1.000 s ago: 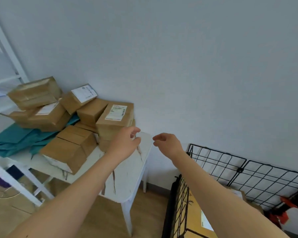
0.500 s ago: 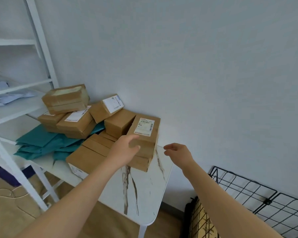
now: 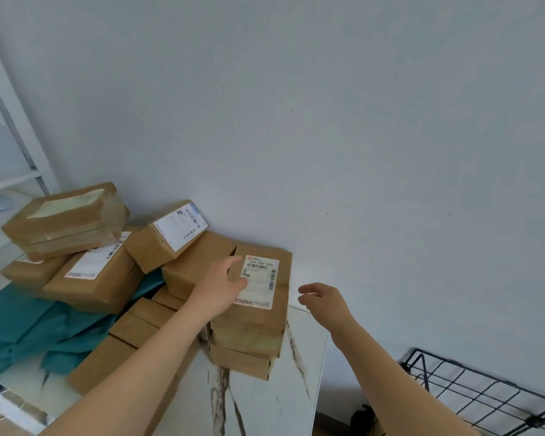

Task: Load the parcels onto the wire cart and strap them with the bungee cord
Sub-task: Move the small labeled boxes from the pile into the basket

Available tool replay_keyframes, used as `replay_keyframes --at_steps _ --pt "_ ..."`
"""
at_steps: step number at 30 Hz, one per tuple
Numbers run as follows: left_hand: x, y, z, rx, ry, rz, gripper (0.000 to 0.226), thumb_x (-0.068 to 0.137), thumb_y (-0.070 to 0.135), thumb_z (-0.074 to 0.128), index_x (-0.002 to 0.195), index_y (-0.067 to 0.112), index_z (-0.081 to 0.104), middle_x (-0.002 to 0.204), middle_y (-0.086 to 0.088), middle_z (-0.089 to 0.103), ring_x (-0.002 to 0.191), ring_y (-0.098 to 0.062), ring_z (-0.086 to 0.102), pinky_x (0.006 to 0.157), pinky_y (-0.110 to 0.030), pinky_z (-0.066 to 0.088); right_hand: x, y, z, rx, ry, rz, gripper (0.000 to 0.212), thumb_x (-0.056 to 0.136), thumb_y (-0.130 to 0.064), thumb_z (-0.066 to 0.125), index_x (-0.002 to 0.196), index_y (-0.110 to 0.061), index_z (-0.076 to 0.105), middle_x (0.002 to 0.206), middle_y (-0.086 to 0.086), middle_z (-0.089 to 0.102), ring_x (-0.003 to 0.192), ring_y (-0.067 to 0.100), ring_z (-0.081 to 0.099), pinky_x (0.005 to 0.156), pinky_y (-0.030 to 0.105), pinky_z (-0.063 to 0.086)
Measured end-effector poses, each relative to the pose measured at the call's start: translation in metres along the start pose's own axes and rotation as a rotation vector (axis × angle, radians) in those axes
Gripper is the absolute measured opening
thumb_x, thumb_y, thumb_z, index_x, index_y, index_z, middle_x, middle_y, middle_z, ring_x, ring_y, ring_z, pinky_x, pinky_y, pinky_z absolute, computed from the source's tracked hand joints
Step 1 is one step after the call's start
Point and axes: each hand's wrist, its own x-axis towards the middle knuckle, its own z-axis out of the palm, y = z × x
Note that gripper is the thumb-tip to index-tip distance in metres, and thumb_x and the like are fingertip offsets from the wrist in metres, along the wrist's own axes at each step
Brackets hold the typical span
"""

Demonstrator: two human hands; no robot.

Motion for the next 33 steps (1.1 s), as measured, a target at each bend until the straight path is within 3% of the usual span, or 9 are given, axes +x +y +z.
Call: replay_keyframes --at_steps 6,9,12,15,18,21,24,28,33 --pt "0.038 -0.016 0.013 -0.072 -0.057 -0.075 0.064 0.088 0.026 0.061 0.145 0.022 0.032 0.146 0.001 0.037 0.131 -0.018 0.040 0.100 -0.029 0.038 0.038 0.009 0.009 0.047 -0.002 0.060 0.029 0.090 -0.021 0.055 0.119 -0.018 0.059 0.091 -0.008 0.061 0.092 0.015 0.058 0.078 0.025 0.042" --pt "0.048 -0.024 0.017 -0.125 -0.087 -0.115 0.073 0.081 0.035 0.062 0.145 0.028 0.027 0.143 0.009 0.042 0.126 -0.015 0.046 0.102 -0.036 0.042 0.044 0.016 0.013 0.079 -0.004 0.110 0.034 0.089 -0.029 0.057 0.122 -0.019 0.057 0.105 0.000 0.063 0.093 0.016 0.056 0.080 0.027 0.043" --pt "0.058 -0.028 0.021 -0.221 -0.103 -0.189 0.057 0.088 0.019 0.060 0.139 0.024 0.034 0.125 0.009 0.056 0.105 -0.011 0.057 0.082 -0.025 0.047 0.046 0.021 0.015 0.099 -0.012 0.160 0.039 0.089 -0.037 0.057 0.124 -0.019 0.055 0.118 0.002 0.060 0.099 0.016 0.054 0.090 0.032 0.044" --pt "0.062 -0.033 0.024 -0.319 -0.173 -0.231 0.026 0.091 0.013 0.056 0.114 0.023 0.052 0.110 0.006 0.064 0.086 -0.003 0.059 0.068 -0.016 0.044 0.045 0.023 0.016 0.113 -0.019 0.198 0.038 0.091 -0.040 0.054 0.123 -0.018 0.056 0.113 -0.001 0.059 0.100 0.016 0.055 0.091 0.032 0.045" --pt "0.061 -0.041 0.022 -0.435 -0.241 -0.333 0.025 0.089 0.015 0.060 0.113 0.020 0.055 0.102 0.005 0.066 0.090 -0.010 0.063 0.082 -0.027 0.050 0.041 0.019 0.019 0.128 -0.071 0.220 0.037 0.093 -0.045 0.051 0.120 -0.020 0.055 0.109 0.001 0.060 0.093 0.015 0.056 0.077 0.027 0.046" --pt "0.062 -0.050 0.020 -0.516 -0.310 -0.430 0.046 0.086 0.025 0.066 0.128 0.015 0.050 0.111 -0.002 0.068 0.098 -0.019 0.065 0.088 -0.036 0.051 0.039 0.017 0.028 0.170 -0.150 0.280 0.046 0.087 -0.058 0.050 0.118 -0.024 0.056 0.115 0.000 0.061 0.102 0.014 0.059 0.089 0.032 0.049" --pt "0.061 -0.056 0.020 -0.592 -0.385 -0.504 0.042 0.085 0.030 0.066 0.124 0.017 0.055 0.104 -0.005 0.071 0.096 -0.022 0.067 0.083 -0.036 0.052 0.036 0.021 0.038 0.315 -0.209 0.357 0.054 0.075 -0.067 0.056 0.114 -0.031 0.062 0.114 -0.001 0.067 0.106 0.019 0.063 0.097 0.042 0.050" --pt "0.059 -0.051 0.018 -0.611 -0.425 -0.477 0.038 0.086 0.031 0.065 0.121 0.019 0.057 0.103 -0.004 0.071 0.096 -0.021 0.066 0.084 -0.036 0.052 0.029 0.015 0.048 0.434 -0.249 0.371 0.046 0.080 -0.060 0.061 0.114 -0.029 0.064 0.109 -0.003 0.071 0.105 0.020 0.065 0.090 0.037 0.053" --pt "0.059 -0.046 0.012 -0.605 -0.469 -0.380 0.059 0.076 0.039 0.073 0.128 0.023 0.051 0.110 -0.002 0.070 0.100 -0.022 0.067 0.091 -0.043 0.052 0.017 0.004 0.051 0.519 -0.159 0.396 0.050 0.072 -0.057 0.070 0.111 -0.026 0.065 0.107 0.002 0.071 0.099 0.022 0.066 0.083 0.038 0.056"
